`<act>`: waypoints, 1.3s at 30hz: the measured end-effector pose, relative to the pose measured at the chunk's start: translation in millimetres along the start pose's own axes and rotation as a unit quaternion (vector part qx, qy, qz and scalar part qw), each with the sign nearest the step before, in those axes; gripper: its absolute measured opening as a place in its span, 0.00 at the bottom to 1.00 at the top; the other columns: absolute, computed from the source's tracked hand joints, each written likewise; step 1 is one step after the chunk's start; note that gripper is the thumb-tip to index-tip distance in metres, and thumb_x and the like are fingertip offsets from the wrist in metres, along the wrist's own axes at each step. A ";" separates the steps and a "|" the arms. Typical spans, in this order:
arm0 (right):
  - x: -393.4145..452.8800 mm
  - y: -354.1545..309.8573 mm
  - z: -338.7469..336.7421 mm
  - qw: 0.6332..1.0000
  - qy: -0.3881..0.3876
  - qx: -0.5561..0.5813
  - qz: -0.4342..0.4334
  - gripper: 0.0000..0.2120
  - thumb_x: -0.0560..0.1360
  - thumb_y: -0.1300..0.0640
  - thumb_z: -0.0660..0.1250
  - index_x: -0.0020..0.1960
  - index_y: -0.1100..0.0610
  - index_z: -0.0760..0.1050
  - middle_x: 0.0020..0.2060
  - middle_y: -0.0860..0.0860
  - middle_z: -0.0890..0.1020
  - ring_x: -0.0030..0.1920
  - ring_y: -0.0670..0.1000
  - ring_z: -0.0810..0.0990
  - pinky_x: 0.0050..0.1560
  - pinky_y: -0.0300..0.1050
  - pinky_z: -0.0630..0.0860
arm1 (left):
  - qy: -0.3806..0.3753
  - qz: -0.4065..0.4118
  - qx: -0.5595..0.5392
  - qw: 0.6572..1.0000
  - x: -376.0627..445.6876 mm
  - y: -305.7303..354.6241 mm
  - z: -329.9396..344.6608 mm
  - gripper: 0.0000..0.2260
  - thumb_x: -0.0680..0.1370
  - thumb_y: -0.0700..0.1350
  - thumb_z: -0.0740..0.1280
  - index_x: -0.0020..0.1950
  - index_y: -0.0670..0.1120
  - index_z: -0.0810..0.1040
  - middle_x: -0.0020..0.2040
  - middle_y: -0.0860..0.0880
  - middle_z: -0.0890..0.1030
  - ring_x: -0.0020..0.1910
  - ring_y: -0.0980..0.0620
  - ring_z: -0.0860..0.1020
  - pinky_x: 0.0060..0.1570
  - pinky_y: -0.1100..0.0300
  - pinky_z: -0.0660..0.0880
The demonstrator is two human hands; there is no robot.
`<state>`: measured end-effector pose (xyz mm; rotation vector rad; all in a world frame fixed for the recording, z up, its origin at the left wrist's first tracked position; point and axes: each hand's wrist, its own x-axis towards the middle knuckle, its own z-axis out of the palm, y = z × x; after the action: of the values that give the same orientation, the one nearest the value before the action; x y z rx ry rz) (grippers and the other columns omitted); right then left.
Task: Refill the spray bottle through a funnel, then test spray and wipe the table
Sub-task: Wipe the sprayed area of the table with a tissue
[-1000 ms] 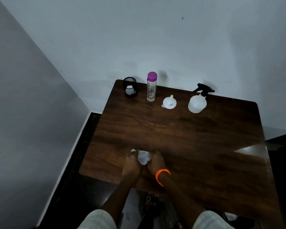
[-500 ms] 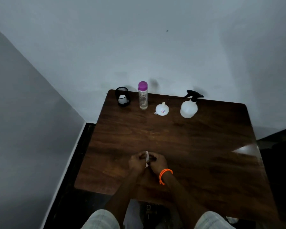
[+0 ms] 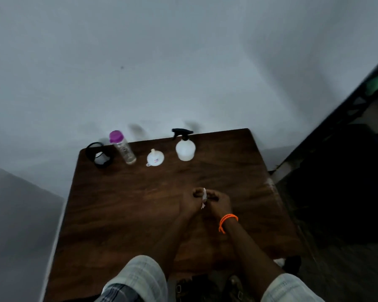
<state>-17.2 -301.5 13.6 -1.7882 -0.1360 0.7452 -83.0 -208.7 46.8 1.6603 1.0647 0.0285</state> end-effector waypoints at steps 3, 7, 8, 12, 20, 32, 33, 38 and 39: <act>-2.3 -0.1 -61.1 0.999 0.038 0.005 0.013 0.18 0.67 0.78 0.68 0.45 0.58 0.84 0.38 0.56 0.86 0.38 0.49 0.84 0.38 0.38 0.81 | -0.040 0.034 -0.001 0.999 -3.0 19.9 47.5 0.08 0.77 0.42 0.73 0.54 0.42 0.84 0.50 0.46 0.85 0.42 0.55 0.83 0.46 0.63 0.80; -5.7 8.8 -149.6 0.994 0.106 -0.010 0.037 0.10 0.67 0.71 0.76 0.43 0.57 0.84 0.34 0.51 0.84 0.31 0.41 0.81 0.35 0.36 0.78 | -0.104 0.053 0.004 0.993 -13.3 49.8 131.7 0.11 0.74 0.33 0.71 0.55 0.41 0.84 0.49 0.43 0.85 0.42 0.55 0.83 0.39 0.70 0.77; -8.1 10.7 -169.9 0.991 0.124 -0.020 0.042 0.10 0.67 0.69 0.77 0.41 0.55 0.84 0.33 0.49 0.84 0.32 0.42 0.81 0.34 0.34 0.77 | -0.118 0.056 0.015 0.991 -14.8 54.5 150.4 0.13 0.73 0.30 0.69 0.55 0.40 0.84 0.50 0.42 0.85 0.46 0.52 0.83 0.42 0.67 0.78; -17.5 31.0 -248.0 0.979 0.187 -0.028 0.076 0.11 0.65 0.67 0.79 0.37 0.51 0.83 0.31 0.50 0.84 0.33 0.46 0.81 0.37 0.39 0.78 | -0.231 0.055 0.027 0.971 -32.7 76.3 228.0 0.14 0.74 0.24 0.61 0.50 0.36 0.83 0.44 0.40 0.82 0.38 0.57 0.79 0.46 0.61 0.75; -38.7 86.7 -357.3 0.950 0.271 -0.029 0.151 0.08 0.62 0.58 0.81 0.38 0.52 0.85 0.30 0.51 0.85 0.30 0.51 0.84 0.34 0.53 0.84 | -0.321 0.097 0.115 0.935 -68.8 95.4 335.0 0.18 0.74 0.24 0.64 0.43 0.47 0.80 0.28 0.57 0.80 0.24 0.70 0.73 0.30 0.72 0.70; -55.3 95.1 -417.1 0.935 0.297 -0.073 0.179 0.07 0.67 0.66 0.78 0.42 0.58 0.86 0.37 0.55 0.85 0.39 0.50 0.82 0.38 0.40 0.75 | -0.347 0.123 0.177 0.913 -89.3 99.0 401.1 0.17 0.73 0.27 0.67 0.59 0.38 0.83 0.52 0.40 0.85 0.45 0.53 0.79 0.42 0.63 0.75; -55.2 98.5 -419.9 0.934 0.294 -0.081 0.186 0.07 0.67 0.66 0.78 0.42 0.57 0.86 0.38 0.55 0.86 0.41 0.51 0.83 0.41 0.41 0.77 | -0.350 0.123 0.184 0.910 -89.7 98.0 403.3 0.16 0.73 0.28 0.68 0.58 0.38 0.83 0.53 0.40 0.85 0.46 0.52 0.80 0.43 0.60 0.76; -54.8 122.3 -427.5 0.923 0.307 -0.084 0.215 0.12 0.65 0.66 0.78 0.47 0.57 0.85 0.45 0.56 0.87 0.46 0.53 0.84 0.51 0.44 0.78 | -0.316 0.095 0.202 0.922 -75.0 71.3 413.7 0.15 0.74 0.37 0.71 0.60 0.43 0.84 0.56 0.46 0.85 0.57 0.48 0.82 0.58 0.53 0.79; -55.9 124.6 -426.8 0.921 0.309 -0.091 0.219 0.12 0.66 0.65 0.78 0.49 0.58 0.85 0.45 0.56 0.87 0.46 0.52 0.84 0.52 0.43 0.77 | -0.289 0.084 0.198 0.933 -79.2 74.4 407.1 0.15 0.74 0.38 0.70 0.60 0.45 0.84 0.57 0.47 0.85 0.58 0.48 0.82 0.59 0.53 0.79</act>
<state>138.2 -721.4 -5.5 -2.1809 0.6538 0.4432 125.1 -569.7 -15.8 1.9428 0.4910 -0.5652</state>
